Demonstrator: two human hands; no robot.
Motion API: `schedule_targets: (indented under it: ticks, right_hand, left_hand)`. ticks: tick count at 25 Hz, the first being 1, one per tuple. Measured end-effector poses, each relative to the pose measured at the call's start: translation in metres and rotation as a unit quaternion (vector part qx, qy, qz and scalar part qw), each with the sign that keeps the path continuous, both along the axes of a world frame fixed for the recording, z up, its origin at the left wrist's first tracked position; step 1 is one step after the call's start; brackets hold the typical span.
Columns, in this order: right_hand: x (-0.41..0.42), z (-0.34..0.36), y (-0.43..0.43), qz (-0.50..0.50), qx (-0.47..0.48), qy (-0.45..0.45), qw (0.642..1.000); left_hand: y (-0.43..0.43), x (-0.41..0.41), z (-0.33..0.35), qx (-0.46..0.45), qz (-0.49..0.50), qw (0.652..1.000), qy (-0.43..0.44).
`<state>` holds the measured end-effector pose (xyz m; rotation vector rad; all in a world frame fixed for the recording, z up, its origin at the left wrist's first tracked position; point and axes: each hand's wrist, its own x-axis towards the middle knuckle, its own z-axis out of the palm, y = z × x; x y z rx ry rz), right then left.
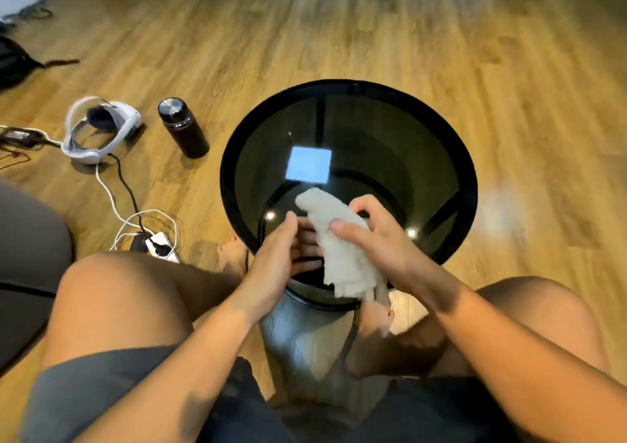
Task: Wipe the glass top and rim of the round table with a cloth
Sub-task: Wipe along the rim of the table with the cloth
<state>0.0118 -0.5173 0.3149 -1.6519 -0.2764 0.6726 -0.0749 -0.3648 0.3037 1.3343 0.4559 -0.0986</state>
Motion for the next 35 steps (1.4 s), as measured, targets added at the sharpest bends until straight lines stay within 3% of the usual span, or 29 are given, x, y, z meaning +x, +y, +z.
schedule_targets:
  ticks: [3,5,8,11,15,17,18,20,22,23,25,27,35]
  right_hand:
    - [-0.013,-0.003,-0.011,-0.066,0.184,0.243,0.950]
    - [-0.021,0.003,-0.013,-0.063,0.154,0.267,0.949]
    - [-0.027,0.018,-0.013,-0.052,0.022,0.179,0.982]
    - [-0.029,0.019,-0.011,-0.019,-0.050,0.052,0.997]
    - [-0.006,0.036,0.014,-0.091,-0.017,-0.035,0.995]
    - [0.013,0.036,0.036,-0.075,-0.061,-0.080,0.992]
    - [0.022,0.028,0.046,-0.052,-0.144,-0.133,0.979]
    - [0.024,0.000,0.059,0.049,-0.325,-0.292,0.898]
    - [0.014,-0.031,0.066,0.171,-0.392,-0.413,0.804]
    - [0.011,-0.046,0.068,0.209,-0.406,-0.453,0.766]
    - [0.010,-0.068,0.073,0.231,-0.435,-0.489,0.720]
    - [0.026,-0.078,0.087,0.241,-0.461,-0.492,0.698]
    - [0.180,-0.057,0.207,0.235,-0.464,-0.424,0.741]
  left_hand:
    - [-0.016,-0.006,0.004,0.013,-0.026,0.999,0.014]
    - [-0.024,-0.010,0.006,0.088,0.001,0.995,0.036]
    - [-0.024,-0.014,0.013,0.203,0.059,0.977,0.030]
    - [-0.010,-0.017,0.025,0.222,0.063,0.973,0.012]
    - [0.028,-0.010,0.048,0.196,0.158,0.963,-0.098]
    - [0.049,0.006,0.053,0.267,0.182,0.942,-0.086]
    - [0.058,0.013,0.047,0.365,0.170,0.915,-0.040]
    - [0.065,0.017,0.019,0.600,0.025,0.798,0.055]
    - [0.060,0.012,-0.017,0.689,-0.174,0.697,0.096]
    - [0.058,0.007,-0.033,0.687,-0.230,0.681,0.107]
    - [0.061,0.009,-0.052,0.676,-0.248,0.685,0.109]
    - [0.076,0.029,-0.059,0.674,-0.237,0.693,0.093]
    - [0.172,0.177,-0.069,0.676,-0.207,0.705,0.062]
